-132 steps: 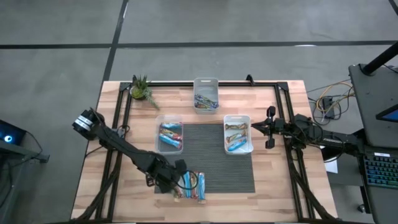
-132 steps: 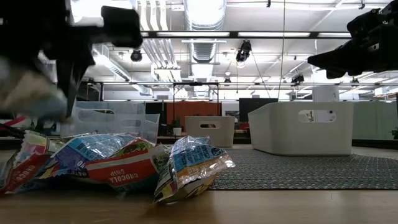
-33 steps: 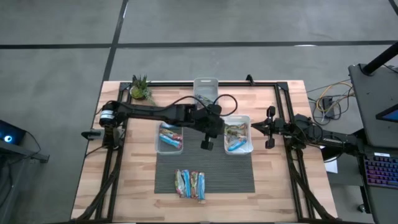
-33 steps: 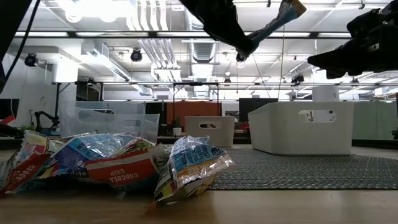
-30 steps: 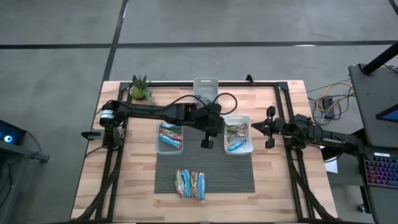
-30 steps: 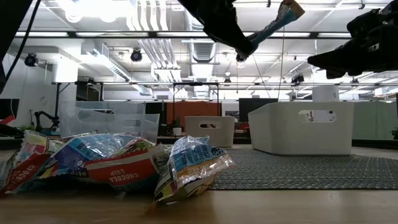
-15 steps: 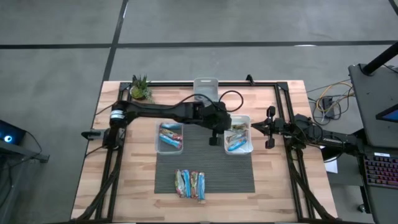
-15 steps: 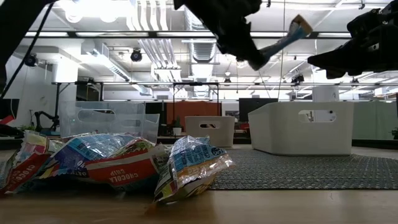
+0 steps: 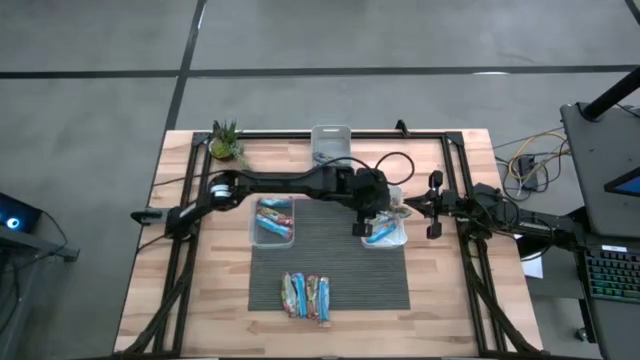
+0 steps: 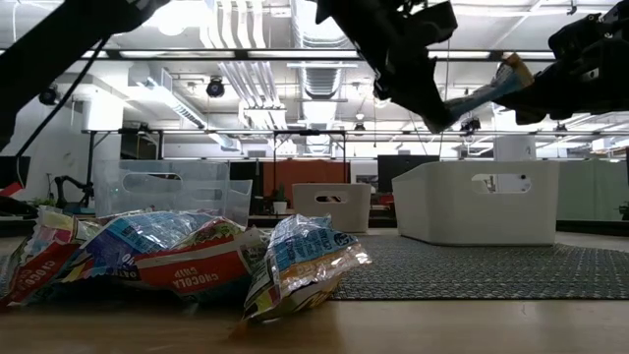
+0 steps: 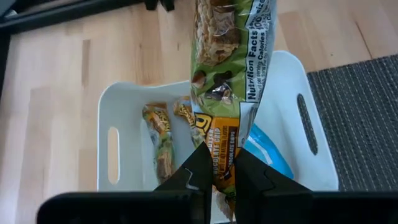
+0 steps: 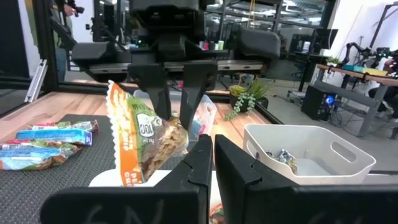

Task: Pick and place Granola Bars by type
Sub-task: Put the yellow granola bar into the white bin

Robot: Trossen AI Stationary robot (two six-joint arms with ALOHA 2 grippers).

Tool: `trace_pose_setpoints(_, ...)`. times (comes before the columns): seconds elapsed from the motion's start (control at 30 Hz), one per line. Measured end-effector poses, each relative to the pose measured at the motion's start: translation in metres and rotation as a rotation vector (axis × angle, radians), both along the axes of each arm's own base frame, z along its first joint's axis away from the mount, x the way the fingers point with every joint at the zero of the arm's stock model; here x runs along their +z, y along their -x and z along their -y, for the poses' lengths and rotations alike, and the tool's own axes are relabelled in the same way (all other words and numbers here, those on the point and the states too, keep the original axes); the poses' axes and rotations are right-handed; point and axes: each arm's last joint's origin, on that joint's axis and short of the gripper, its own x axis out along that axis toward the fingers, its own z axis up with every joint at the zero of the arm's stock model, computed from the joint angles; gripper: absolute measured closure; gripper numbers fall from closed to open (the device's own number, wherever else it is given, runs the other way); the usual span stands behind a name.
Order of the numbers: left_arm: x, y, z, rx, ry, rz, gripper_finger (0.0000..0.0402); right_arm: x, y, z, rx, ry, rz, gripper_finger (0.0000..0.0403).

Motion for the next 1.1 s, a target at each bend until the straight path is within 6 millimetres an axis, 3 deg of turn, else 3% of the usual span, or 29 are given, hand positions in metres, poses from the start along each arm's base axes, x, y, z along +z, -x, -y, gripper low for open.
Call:
trace_pose_setpoints(0.17, 0.003, 0.0, 0.0, 0.0, 0.002, -0.038, 0.0383, 0.0, 0.0, 0.0, 0.001, -0.001, 0.0, 0.0394)
trace_pose_setpoints(0.6, -0.013, 0.002, 0.008, -0.047, 0.026, -0.111, 0.0383, 0.0, 0.0, 0.0, 0.0, -0.001, 0.0, 0.0394)
trace_pose_setpoints(0.9, -0.043, 0.001, 0.005, -0.05, 0.023, -0.15, 0.0383, 0.0, 0.0, 0.0, 0.0, 0.004, 0.0, 0.0394)
trace_pose_setpoints(1.1, -0.043, -0.002, 0.005, -0.042, 0.027, -0.11, 0.0383, 0.0, 0.0, 0.0, 0.0, 0.003, -0.001, 0.0394)
